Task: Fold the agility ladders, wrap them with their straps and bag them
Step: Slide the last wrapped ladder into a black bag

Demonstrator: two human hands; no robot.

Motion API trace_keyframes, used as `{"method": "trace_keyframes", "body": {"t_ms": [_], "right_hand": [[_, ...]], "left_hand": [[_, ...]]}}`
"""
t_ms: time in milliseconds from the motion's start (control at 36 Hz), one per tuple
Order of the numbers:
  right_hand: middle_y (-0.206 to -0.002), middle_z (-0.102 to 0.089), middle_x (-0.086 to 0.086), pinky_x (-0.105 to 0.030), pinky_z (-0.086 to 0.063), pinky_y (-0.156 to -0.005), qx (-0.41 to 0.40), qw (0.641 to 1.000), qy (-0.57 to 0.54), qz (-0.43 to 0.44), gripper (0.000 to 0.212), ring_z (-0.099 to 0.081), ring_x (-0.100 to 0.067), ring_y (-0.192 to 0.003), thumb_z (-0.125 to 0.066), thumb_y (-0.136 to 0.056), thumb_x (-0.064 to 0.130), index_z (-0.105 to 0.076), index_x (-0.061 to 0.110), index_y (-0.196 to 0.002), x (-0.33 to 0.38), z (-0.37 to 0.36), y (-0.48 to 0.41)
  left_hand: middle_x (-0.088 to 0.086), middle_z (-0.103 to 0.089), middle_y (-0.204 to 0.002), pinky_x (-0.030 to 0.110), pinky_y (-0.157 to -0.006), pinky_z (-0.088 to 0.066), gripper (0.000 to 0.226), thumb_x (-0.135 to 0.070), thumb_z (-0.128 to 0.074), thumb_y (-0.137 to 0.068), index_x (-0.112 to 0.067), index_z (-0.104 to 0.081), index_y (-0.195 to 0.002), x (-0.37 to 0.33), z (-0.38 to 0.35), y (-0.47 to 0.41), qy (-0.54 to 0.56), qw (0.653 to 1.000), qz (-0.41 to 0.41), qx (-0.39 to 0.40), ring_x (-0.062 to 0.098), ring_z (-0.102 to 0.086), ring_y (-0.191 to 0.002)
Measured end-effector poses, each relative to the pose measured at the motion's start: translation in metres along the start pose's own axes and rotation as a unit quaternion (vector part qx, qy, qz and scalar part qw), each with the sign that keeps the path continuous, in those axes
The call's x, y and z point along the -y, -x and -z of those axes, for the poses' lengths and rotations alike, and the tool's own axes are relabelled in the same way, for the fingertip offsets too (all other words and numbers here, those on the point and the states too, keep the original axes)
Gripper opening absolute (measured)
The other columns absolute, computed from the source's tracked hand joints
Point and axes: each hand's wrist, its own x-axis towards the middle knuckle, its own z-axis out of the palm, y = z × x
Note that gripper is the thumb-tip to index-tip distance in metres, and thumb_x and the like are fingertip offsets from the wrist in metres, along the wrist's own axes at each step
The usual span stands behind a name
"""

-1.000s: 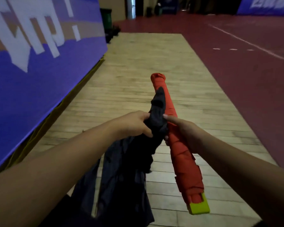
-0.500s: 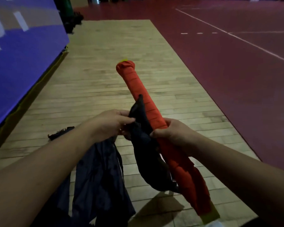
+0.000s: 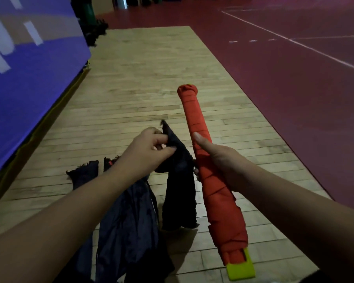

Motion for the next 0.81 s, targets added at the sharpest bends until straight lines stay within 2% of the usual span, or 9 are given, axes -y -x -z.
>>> {"method": "trace_keyframes", "body": {"t_ms": [83, 167, 278, 361, 472, 556, 611, 667, 806], "right_hand": [[-0.079, -0.062, -0.014, -0.029, -0.055, -0.054, 0.029, 0.999, -0.010, -0.025, 0.059, -0.060, -0.019, -0.053, -0.072, -0.079, 0.063, -0.058, 0.010, -0.099, -0.002, -0.008, 0.000], [-0.070, -0.060, -0.011, -0.027, -0.055, -0.051, 0.069, 0.996, -0.034, -0.035, 0.048, -0.059, -0.017, -0.052, -0.076, -0.082, 0.048, -0.062, 0.007, -0.104, -0.004, -0.014, 0.002], [-0.066, -0.060, -0.009, -0.023, -0.055, -0.050, 0.099, 0.990, -0.073, -0.074, 0.023, -0.058, -0.015, -0.050, -0.073, -0.088, 0.026, -0.066, 0.005, -0.094, -0.004, -0.015, 0.003], [-0.064, -0.060, -0.009, -0.023, -0.055, -0.048, 0.080, 0.989, -0.089, -0.083, 0.014, -0.058, -0.015, -0.047, -0.071, -0.089, 0.017, -0.063, 0.005, -0.091, -0.003, -0.014, 0.000], [-0.062, -0.058, -0.010, -0.024, -0.054, -0.045, 0.059, 0.987, -0.119, -0.089, 0.007, -0.057, -0.016, -0.046, -0.062, -0.094, 0.011, -0.057, 0.005, -0.095, -0.001, -0.010, -0.002], [-0.061, -0.058, -0.010, -0.024, -0.054, -0.045, 0.061, 0.988, -0.115, -0.089, 0.008, -0.057, -0.016, -0.045, -0.060, -0.095, 0.012, -0.056, 0.006, -0.092, 0.002, -0.008, -0.002], [-0.062, -0.058, -0.010, -0.023, -0.054, -0.045, 0.075, 0.987, -0.104, -0.092, 0.008, -0.057, -0.016, -0.045, -0.059, -0.095, 0.012, -0.057, 0.006, -0.090, 0.004, -0.007, 0.000], [-0.061, -0.058, -0.010, -0.023, -0.054, -0.045, 0.087, 0.987, -0.089, -0.100, 0.007, -0.057, -0.017, -0.044, -0.059, -0.094, 0.012, -0.057, 0.006, -0.091, 0.006, -0.006, 0.000], [-0.060, -0.057, -0.013, -0.025, -0.054, -0.045, 0.078, 0.995, -0.015, -0.062, 0.008, -0.058, -0.019, -0.044, -0.059, -0.093, 0.005, -0.056, 0.003, -0.100, 0.006, -0.005, -0.002]], "left_hand": [[0.001, -0.057, -0.082, 0.039, -0.067, -0.048, 0.029, -0.023, -0.068, -0.092, -0.017, -0.061, -0.064, -0.009, -0.005, 0.005, -0.128, 0.990, -0.058, 0.032, 0.015, -0.057, -0.071], [0.003, -0.067, -0.079, 0.045, -0.071, -0.053, 0.017, -0.025, -0.068, -0.092, -0.011, -0.070, -0.082, -0.016, -0.010, 0.008, -0.152, 0.985, -0.027, 0.081, 0.018, -0.065, -0.072], [0.007, -0.075, -0.085, 0.039, -0.078, -0.060, 0.015, -0.018, -0.068, -0.092, -0.006, -0.072, -0.100, -0.017, -0.009, 0.003, 0.002, 0.994, 0.060, 0.087, 0.015, -0.072, -0.075], [0.017, -0.072, -0.083, 0.026, -0.064, -0.055, 0.016, -0.004, -0.057, -0.098, 0.011, -0.060, -0.103, -0.021, 0.004, 0.002, 0.182, 0.973, 0.107, 0.088, 0.018, -0.072, -0.072], [0.003, -0.072, -0.085, 0.022, -0.065, -0.051, 0.019, -0.017, -0.067, -0.094, -0.006, -0.060, -0.107, -0.011, 0.015, 0.000, 0.107, 0.990, 0.090, 0.019, 0.009, -0.070, -0.074], [-0.012, -0.061, -0.109, 0.019, -0.073, -0.048, 0.048, -0.041, -0.076, -0.083, -0.027, -0.053, -0.123, 0.000, 0.016, -0.006, 0.023, 0.993, 0.116, 0.000, -0.001, -0.061, -0.099], [-0.005, -0.066, -0.116, 0.025, -0.083, -0.055, 0.053, -0.043, -0.071, -0.084, -0.025, -0.055, -0.130, 0.003, 0.012, -0.006, 0.085, 0.982, 0.146, 0.084, 0.008, -0.066, -0.104], [0.007, -0.073, -0.114, 0.035, -0.095, -0.056, 0.038, -0.032, -0.065, -0.092, -0.014, -0.063, -0.125, 0.006, 0.009, -0.003, 0.147, 0.966, 0.157, 0.145, 0.020, -0.071, -0.105], [0.020, -0.073, -0.108, 0.031, -0.085, -0.058, 0.024, -0.013, -0.063, -0.092, -0.001, -0.070, -0.111, 0.003, 0.016, -0.006, 0.296, 0.935, 0.158, 0.114, 0.027, -0.071, -0.094]]}}
